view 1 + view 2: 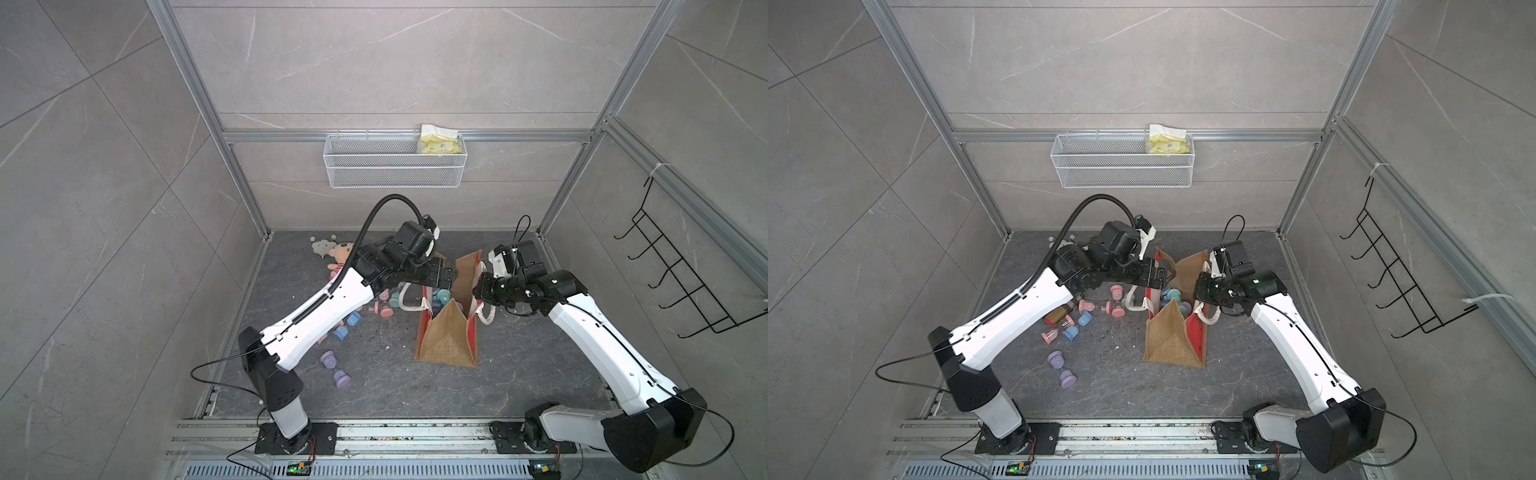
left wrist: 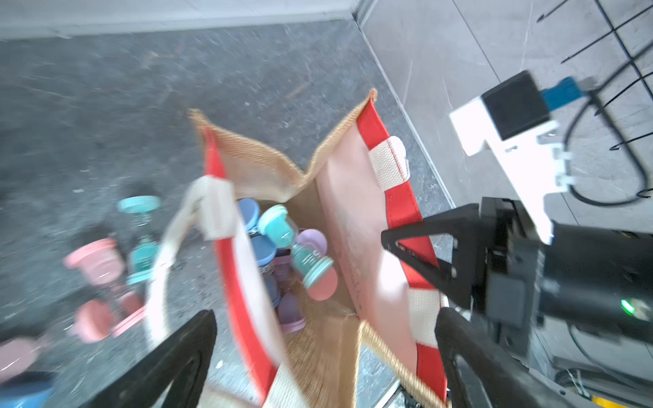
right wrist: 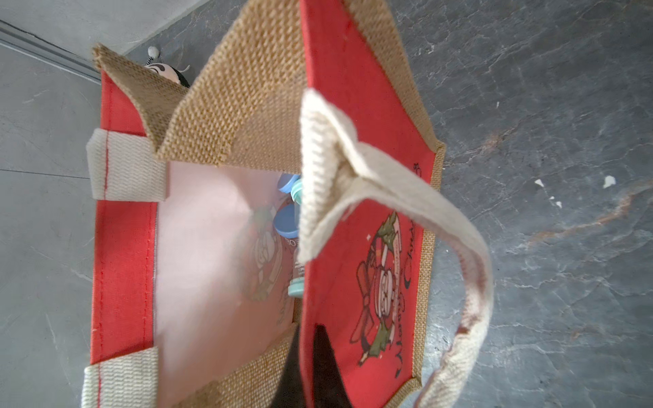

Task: Put the hourglass into the canvas bag
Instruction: Place the hourglass in the canvas bag, then pick up the hourglass from the center of the board.

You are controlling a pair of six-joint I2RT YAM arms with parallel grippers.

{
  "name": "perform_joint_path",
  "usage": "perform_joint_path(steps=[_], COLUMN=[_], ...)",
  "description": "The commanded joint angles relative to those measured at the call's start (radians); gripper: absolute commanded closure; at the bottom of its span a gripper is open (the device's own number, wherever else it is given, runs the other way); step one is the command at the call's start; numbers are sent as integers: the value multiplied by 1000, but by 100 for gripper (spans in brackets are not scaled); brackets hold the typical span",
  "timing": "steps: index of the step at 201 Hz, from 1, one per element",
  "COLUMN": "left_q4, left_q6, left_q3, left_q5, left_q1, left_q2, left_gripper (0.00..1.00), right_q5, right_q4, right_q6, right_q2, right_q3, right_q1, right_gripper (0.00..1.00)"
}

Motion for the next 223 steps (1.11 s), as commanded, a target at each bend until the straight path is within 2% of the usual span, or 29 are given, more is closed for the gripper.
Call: perform_joint_path(steps=[1, 22, 37, 59, 94, 131, 181, 223], left_q4=[-39, -111, -138, -93, -9, 44, 56, 102], left_q6=[-6, -56, -84, -87, -152, -209, -256, -264], left_q3=[-92, -184, -257, -349, -391, -362, -313, -321], left_q5=[-159, -272, -309, -271, -256, -245, -239, -219], left_q1=[16, 50, 81, 113, 137, 180, 213, 219], left_q2=[-105, -151, -155, -130, -27, 99, 248, 289], left_gripper=[0, 1, 2, 5, 12, 26, 40, 42], right_q5=[18, 68, 87, 95, 72, 41, -18, -24], right_q4=[11, -2, -21, -30, -21, -7, 14, 5], right_q6=[-16, -21, -29, -32, -20, -18, -15, -18], right_q2=[0, -11, -11, -15, -11, -9, -26, -29], right_q3=[23, 20, 29, 25, 11, 5, 3, 10], right_q1=[-2, -3, -6, -8, -10, -12, -25, -39], right_gripper=[100, 100, 100, 100, 100, 100, 100, 100])
